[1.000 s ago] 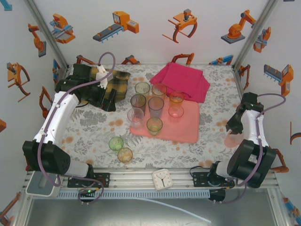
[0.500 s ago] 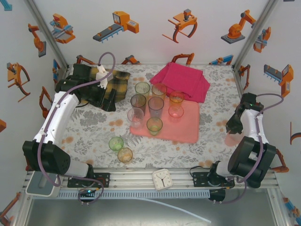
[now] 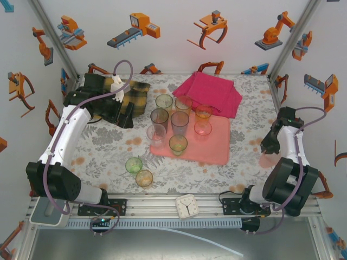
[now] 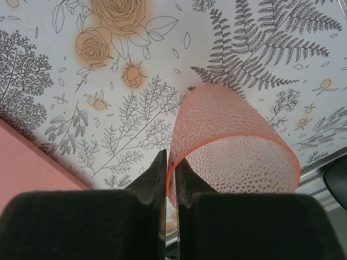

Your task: Place the glasses into the tray

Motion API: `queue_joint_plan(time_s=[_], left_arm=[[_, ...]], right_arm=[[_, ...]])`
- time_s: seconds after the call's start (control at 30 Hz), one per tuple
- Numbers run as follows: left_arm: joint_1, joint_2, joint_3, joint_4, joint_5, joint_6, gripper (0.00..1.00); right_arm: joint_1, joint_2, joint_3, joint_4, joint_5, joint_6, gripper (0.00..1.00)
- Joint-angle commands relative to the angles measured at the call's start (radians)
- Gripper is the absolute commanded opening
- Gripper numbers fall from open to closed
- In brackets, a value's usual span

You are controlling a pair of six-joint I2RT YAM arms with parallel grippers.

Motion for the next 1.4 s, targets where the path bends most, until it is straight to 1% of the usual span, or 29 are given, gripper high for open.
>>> queue_joint_plan(time_s=[0.0,0.27,0.37,0.6,0.77,0.93,0.97,1.0,1.17,1.37], left_arm=[[-0.002,-0.018,0.012,0.005,0.010,-0.013,0.97],[-0.002,-0.010,0.018,0.003,0.008,-0.015,0.97],[-0.002,-0.008,0.019,0.003,0.007,-0.014,0.97],[0.002,0.007,0.036,0.003,0.005,-0.033,0.97],[0.022,0.017,0.035,0.012,0.007,-0.054,0.97],[0.035,0.023,0.037,0.012,0.023,-0.068,0.97],[0.036,0.022,0.036,0.012,0.023,-0.069,0.97],[0.039,0.023,0.037,0.011,0.023,-0.070,0.97],[0.057,0.026,0.038,0.012,0.029,-0.079,0.97],[0.079,0.033,0.053,0.010,0.024,-0.083,0.97]], right_arm=[[-0.008,-0.029,-0.004,-0.013,-0.004,-0.013,0.00],[-0.005,-0.078,0.030,-0.049,-0.008,-0.016,0.00],[0.012,-0.091,0.049,-0.066,-0.003,-0.019,0.00],[0.126,-0.112,0.120,-0.125,0.040,-0.011,0.00],[0.281,-0.121,0.188,-0.177,0.086,0.024,0.00],[0.496,-0.111,0.248,-0.221,0.136,0.086,0.00],[0.527,-0.105,0.256,-0.228,0.147,0.097,0.00],[0.577,-0.093,0.268,-0.234,0.160,0.108,0.00],[0.768,-0.036,0.307,-0.253,0.207,0.167,0.00],[0.997,0.086,0.378,-0.253,0.262,0.208,0.00]])
